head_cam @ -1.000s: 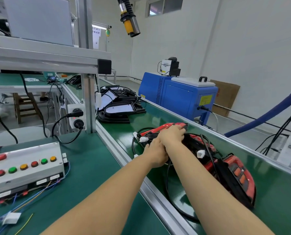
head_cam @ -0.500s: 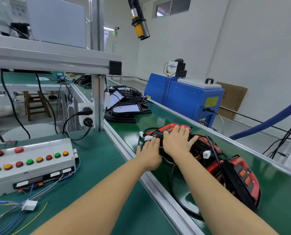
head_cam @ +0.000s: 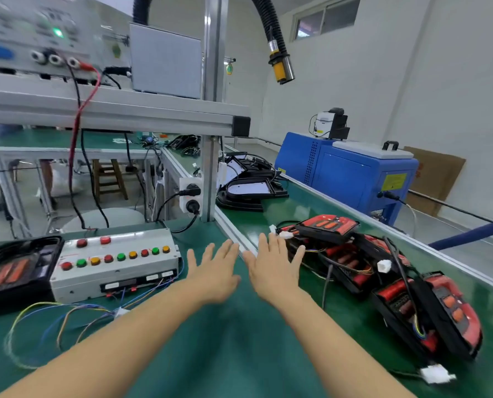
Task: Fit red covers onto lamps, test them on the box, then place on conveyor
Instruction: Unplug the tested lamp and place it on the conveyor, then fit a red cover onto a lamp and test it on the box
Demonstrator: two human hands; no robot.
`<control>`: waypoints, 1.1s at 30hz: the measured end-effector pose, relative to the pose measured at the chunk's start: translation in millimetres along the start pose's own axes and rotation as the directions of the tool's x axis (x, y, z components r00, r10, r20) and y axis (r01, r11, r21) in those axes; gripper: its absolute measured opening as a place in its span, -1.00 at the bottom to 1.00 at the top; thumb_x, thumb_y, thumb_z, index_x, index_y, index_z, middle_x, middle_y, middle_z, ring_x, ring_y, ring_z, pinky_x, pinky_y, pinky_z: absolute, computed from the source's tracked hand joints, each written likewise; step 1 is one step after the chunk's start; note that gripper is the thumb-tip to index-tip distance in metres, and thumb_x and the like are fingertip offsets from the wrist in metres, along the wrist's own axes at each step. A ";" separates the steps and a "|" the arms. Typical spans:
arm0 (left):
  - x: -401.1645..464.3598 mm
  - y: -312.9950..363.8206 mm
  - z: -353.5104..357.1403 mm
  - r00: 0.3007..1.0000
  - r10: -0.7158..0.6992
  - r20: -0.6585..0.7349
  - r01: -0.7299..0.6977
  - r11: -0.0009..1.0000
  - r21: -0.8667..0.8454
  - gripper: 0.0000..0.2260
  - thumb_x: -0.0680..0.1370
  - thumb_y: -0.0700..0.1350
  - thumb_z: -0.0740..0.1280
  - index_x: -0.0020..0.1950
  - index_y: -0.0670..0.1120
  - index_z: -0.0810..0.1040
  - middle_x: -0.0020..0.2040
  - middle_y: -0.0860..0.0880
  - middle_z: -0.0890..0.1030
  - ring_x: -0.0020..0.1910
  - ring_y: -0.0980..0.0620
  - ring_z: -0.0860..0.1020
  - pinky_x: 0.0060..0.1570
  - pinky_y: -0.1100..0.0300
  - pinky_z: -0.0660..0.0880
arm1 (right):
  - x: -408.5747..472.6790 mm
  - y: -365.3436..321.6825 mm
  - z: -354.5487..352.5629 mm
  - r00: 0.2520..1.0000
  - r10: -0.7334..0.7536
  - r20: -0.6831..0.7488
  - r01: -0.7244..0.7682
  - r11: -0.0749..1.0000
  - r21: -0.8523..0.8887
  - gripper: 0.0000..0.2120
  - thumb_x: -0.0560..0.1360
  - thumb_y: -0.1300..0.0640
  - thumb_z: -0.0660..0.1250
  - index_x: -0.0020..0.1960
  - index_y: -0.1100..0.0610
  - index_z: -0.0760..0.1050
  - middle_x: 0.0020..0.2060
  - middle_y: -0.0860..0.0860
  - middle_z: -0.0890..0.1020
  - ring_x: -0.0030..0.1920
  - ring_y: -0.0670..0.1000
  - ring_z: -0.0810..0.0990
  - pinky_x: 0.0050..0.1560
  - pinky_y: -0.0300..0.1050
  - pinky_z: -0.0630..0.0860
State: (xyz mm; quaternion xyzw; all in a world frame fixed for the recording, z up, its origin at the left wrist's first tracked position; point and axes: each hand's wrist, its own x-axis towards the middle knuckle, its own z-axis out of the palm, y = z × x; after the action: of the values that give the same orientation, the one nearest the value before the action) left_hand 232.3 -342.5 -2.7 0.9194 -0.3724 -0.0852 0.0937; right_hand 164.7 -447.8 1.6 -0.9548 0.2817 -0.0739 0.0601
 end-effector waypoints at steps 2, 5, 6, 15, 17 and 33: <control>-13.2 -11.7 -3.0 1.000 -0.023 -0.009 0.023 1.000 0.015 -0.39 0.65 0.01 0.08 0.55 0.03 -0.25 0.56 0.07 -0.26 0.53 -0.09 -0.23 0.40 -0.23 -0.30 | -7.4 -14.9 3.8 0.999 -0.045 0.008 0.045 0.999 0.000 -0.42 0.67 -0.15 -0.14 0.58 0.11 -0.10 0.58 0.04 -0.05 0.57 0.01 -0.15 0.44 0.34 -0.27; -38.1 -31.9 -7.5 0.996 -0.086 -0.036 0.087 0.995 0.049 -0.39 0.65 0.03 0.07 0.55 0.03 -0.26 0.55 0.08 -0.27 0.53 -0.10 -0.24 0.40 -0.23 -0.29 | -19.5 -42.6 8.1 0.991 -0.129 0.042 0.129 0.991 0.022 -0.42 0.67 -0.15 -0.16 0.58 0.11 -0.14 0.58 0.05 -0.09 0.57 0.02 -0.18 0.43 0.35 -0.30; -46.5 -38.5 -8.6 0.993 -0.107 -0.044 0.109 0.992 0.055 -0.38 0.65 0.04 0.07 0.55 0.03 -0.27 0.55 0.08 -0.28 0.53 -0.11 -0.24 0.40 -0.24 -0.29 | -23.8 -51.5 9.6 0.987 -0.148 0.061 0.146 0.989 0.032 -0.42 0.66 -0.15 -0.17 0.59 0.10 -0.16 0.59 0.05 -0.10 0.57 0.03 -0.20 0.42 0.35 -0.31; -121.4 -94.0 -7.9 0.947 -0.276 -0.161 0.295 0.949 0.108 -0.39 0.64 0.03 0.06 0.55 0.02 -0.26 0.55 0.04 -0.28 0.53 -0.15 -0.21 0.39 -0.27 -0.27 | -68.9 -120.0 28.3 0.940 -0.310 0.143 0.302 0.950 0.076 -0.44 0.67 -0.10 -0.15 0.58 0.07 -0.24 0.58 0.01 -0.17 0.56 0.04 -0.25 0.40 0.38 -0.34; -132.0 -103.2 -7.9 0.937 -0.296 -0.184 0.320 0.940 0.117 -0.41 0.64 0.01 0.04 0.55 0.01 -0.25 0.56 0.03 -0.26 0.53 -0.15 -0.21 0.39 -0.29 -0.26 | -79.0 -134.5 31.0 0.917 -0.367 0.156 0.364 0.930 0.048 -0.44 0.68 -0.04 -0.12 0.58 0.09 -0.25 0.58 0.02 -0.19 0.56 0.06 -0.27 0.39 0.40 -0.32; -180.5 -193.6 -35.5 0.818 -0.435 -0.377 0.465 0.885 -0.013 -0.54 0.56 -0.11 0.22 0.46 0.03 0.28 0.50 0.04 0.23 0.50 -0.02 0.07 0.44 -0.19 -0.17 | -109.3 -197.7 55.2 0.846 -0.516 0.131 0.498 0.854 0.150 -0.49 0.67 -0.11 -0.15 0.58 -0.06 -0.16 0.57 -0.15 -0.08 0.57 -0.02 -0.13 0.42 0.39 -0.26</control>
State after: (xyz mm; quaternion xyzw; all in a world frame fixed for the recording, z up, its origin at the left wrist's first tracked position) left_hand 242.0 -75.6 1.7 0.9834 -0.1235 0.0841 0.1028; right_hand 188.3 -219.1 -33.4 -0.9931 0.0090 -0.0224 0.1144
